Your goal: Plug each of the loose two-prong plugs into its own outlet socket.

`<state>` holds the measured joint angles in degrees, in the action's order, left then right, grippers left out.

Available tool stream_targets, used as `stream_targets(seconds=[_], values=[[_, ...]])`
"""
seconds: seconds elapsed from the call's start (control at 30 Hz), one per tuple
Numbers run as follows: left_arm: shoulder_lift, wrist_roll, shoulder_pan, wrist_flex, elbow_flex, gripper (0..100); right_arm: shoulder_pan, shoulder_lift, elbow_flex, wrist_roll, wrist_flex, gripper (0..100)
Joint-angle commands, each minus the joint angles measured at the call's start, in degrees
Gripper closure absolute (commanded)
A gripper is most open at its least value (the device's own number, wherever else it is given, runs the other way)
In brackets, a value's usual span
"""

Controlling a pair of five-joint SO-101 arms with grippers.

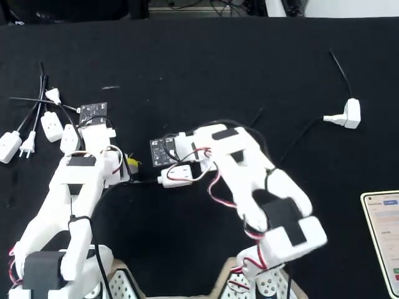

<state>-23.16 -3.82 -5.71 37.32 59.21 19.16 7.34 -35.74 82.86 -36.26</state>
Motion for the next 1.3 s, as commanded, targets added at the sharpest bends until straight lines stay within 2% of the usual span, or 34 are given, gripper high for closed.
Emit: stream_targets(seconds=[0.0, 0.1, 0.2, 0.33, 0.57, 0.67, 0.83, 1.0, 1.07, 1.27], values=[[-1.9, -0.7, -0.3, -0.4, -0.6, 72, -1.7, 3.3, 5.6, 0.5, 1.1, 85.8], [-1.9, -0.6, -0.3, -0.4, -0.6, 72, -2.2, 5.1, 6.5, 0.5, 0.8, 86.9], [-1.9, -0.6, -0.3, -0.4, -0.6, 72, -2.4, 5.0, 6.6, -1.0, -2.2, 99.5], [-1.9, -0.6, -0.3, -0.4, -0.6, 72, -2.6, 2.5, 7.6, -9.4, -9.1, 98.6], [-1.9, -0.6, -0.3, -0.4, -0.6, 72, -6.3, -15.6, 2.0, -13.4, -20.7, 98.8], [-1.9, -0.6, -0.3, -0.4, -0.6, 72, -7.2, -24.7, -5.5, -16.7, -22.1, 98.8], [-1.9, -0.6, -0.3, -0.4, -0.6, 72, -7.4, -36.2, -19.5, -26.5, -21.9, 98.8], [-1.9, -0.6, -0.3, -0.4, -0.4, 72, -7.4, -42.2, -26.7, -30.0, -21.7, 98.5], [-1.9, -0.6, -0.3, -0.4, -0.3, 72, -7.2, -42.2, -28.2, -30.1, -21.7, 95.6], [-1.9, -0.6, -0.5, -0.4, -0.1, 72, -7.5, -42.2, -28.5, -30.2, -22.1, 72.4]])
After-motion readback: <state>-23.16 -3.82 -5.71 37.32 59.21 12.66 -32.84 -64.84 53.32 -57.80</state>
